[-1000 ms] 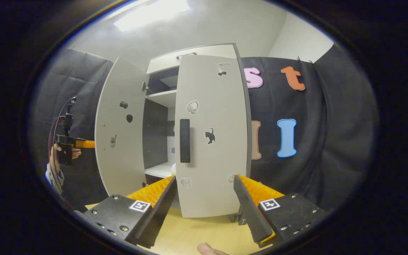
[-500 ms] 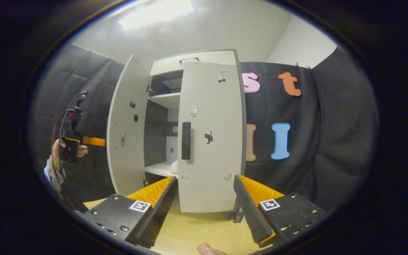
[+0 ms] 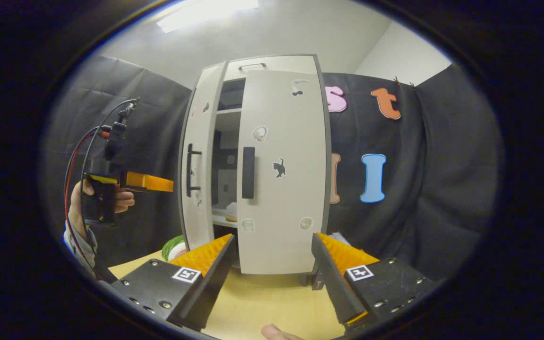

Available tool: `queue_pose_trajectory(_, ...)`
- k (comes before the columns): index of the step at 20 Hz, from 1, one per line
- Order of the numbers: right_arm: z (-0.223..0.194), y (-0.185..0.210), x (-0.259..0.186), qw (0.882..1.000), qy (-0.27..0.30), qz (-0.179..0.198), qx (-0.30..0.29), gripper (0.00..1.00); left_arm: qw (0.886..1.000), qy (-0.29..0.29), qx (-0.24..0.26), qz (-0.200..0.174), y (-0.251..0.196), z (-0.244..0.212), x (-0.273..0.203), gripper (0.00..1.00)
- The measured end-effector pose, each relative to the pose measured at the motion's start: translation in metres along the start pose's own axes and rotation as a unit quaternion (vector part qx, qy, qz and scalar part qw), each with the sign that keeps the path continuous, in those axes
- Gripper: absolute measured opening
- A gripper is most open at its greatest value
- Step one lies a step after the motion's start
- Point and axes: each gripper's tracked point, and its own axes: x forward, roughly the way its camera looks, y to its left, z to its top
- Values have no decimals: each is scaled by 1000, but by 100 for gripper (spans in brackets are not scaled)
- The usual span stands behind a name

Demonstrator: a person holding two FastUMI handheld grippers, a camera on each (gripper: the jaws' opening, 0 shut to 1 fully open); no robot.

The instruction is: Grab one shoe with the right hand and put it into the shoe cabinet, grab the other shoe with the left hand and put it into the shoe cabinet; then close the right door with the right hand and the left door with the left hand.

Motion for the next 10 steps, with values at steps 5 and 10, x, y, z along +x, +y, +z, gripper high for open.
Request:
queue_pose_trajectory(5,-7,-2,0,1000,11,-3,1,96,995,-46,77,45,-4,9,-20,93)
queue_pose_trajectory(10,-4,6,-3,1000,8,-1,-2,96,996,-53,66,27,-28,4,-63,95)
